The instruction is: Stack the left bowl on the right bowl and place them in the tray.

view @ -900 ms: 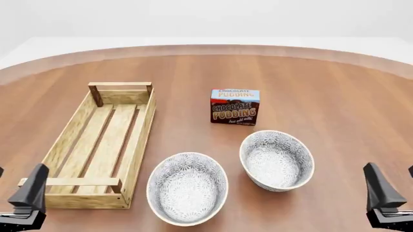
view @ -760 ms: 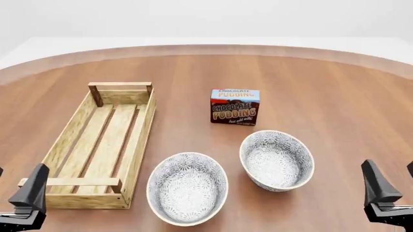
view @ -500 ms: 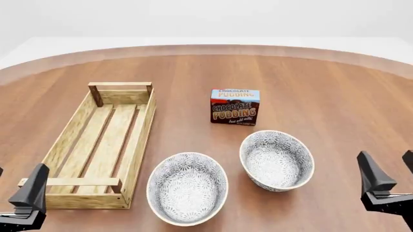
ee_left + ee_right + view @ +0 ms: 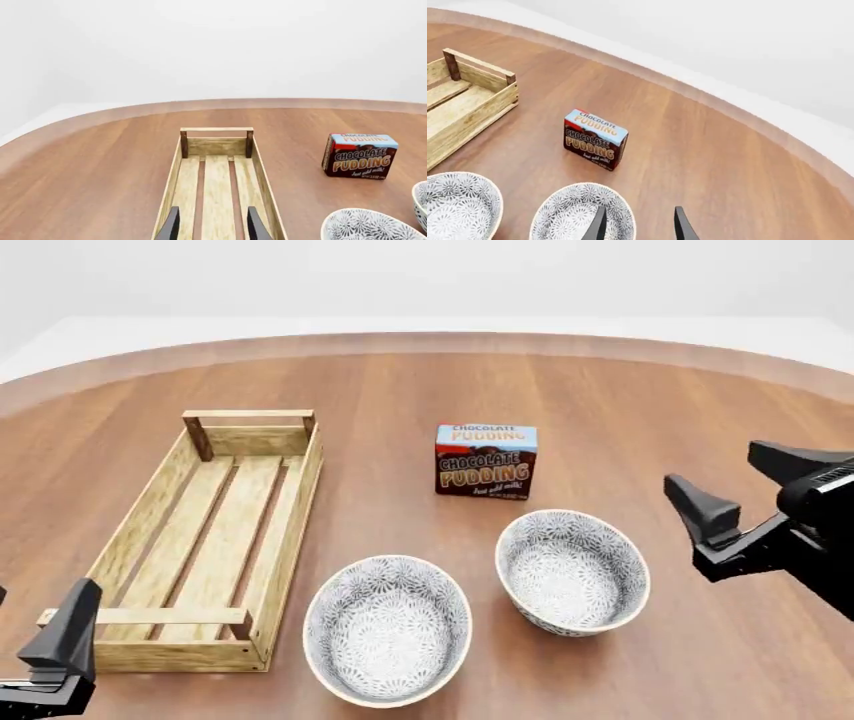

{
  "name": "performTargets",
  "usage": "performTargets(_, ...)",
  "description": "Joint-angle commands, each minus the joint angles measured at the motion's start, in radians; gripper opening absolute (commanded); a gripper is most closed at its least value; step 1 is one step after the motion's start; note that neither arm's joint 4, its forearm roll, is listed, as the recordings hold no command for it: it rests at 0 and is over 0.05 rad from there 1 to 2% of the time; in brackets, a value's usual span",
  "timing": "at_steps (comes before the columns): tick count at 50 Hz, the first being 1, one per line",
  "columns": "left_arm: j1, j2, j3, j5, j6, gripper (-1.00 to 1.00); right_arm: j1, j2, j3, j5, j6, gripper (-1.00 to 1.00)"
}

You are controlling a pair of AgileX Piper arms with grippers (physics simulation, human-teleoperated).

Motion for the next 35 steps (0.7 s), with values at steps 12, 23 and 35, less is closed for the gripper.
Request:
performTargets(12, 0.0, 0.0, 0.0, 0.0, 0.0, 1.0, 0.257, 0.442, -0.319, 0.139, -0.048, 1.0)
performTargets(23, 0.0, 0.0, 0.0, 0.0, 0.0, 1.0, 0.44, 0.652, -0.452, 0.219, -0.032, 1.0)
performTargets(35, 0.0, 0.0, 0.0, 0.0, 0.0, 1.0, 0.496, 0.771, -0.553, 0.265, -0.009, 1.0)
